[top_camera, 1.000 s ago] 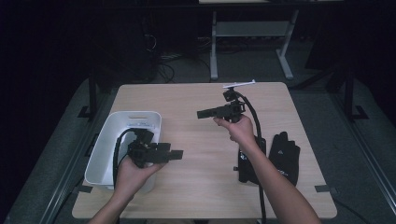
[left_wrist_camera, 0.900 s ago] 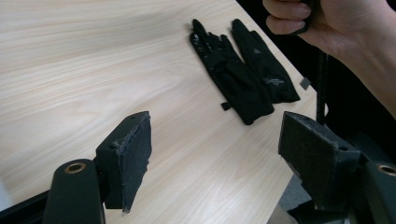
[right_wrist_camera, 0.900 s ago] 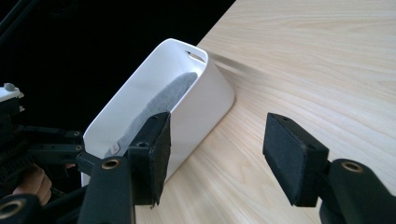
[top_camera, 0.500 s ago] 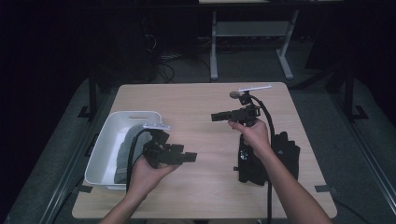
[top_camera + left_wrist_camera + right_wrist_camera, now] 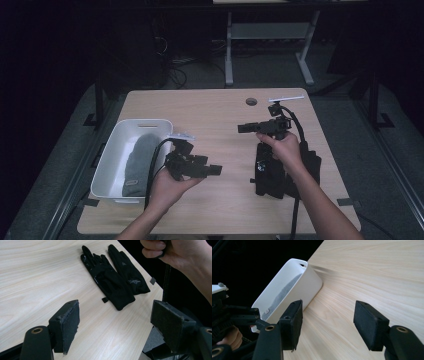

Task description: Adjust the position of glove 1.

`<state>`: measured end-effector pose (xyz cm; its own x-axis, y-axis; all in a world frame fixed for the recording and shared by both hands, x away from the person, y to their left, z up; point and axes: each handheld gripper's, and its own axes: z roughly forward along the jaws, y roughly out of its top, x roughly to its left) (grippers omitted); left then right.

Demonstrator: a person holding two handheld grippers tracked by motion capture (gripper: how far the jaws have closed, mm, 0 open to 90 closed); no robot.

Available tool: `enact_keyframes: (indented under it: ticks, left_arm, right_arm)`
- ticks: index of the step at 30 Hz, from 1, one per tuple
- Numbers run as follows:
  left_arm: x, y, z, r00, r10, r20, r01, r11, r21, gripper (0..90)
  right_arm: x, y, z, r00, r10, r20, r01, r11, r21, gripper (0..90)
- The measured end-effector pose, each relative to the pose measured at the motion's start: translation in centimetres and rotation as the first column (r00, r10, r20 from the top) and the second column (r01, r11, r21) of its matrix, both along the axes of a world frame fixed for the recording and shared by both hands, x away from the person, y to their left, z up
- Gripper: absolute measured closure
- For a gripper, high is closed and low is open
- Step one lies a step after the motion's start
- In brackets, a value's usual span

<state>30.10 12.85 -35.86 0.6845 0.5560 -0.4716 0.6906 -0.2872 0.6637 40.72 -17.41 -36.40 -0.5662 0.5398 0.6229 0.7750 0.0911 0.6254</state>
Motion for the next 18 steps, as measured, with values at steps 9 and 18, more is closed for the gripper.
enact_keyframes:
  ticks: [9, 18]
  left_arm:
    - [0.7, -1.5, -0.7, 0.9996, -0.023, -0.019, 0.022, 0.9997, -0.013, 22.9]
    - [0.9, -3.7, -1.5, 0.9984, -0.054, -0.019, 0.054, 0.9985, -0.013, 21.8]
  right_arm:
    - [-0.8, -2.4, -0.4, 0.9994, -0.033, -0.007, 0.034, 0.999, 0.003, 39.8]
    - [-2.0, -5.5, -1.1, 0.9967, -0.079, -0.017, 0.079, 0.997, -0.012, 39.6]
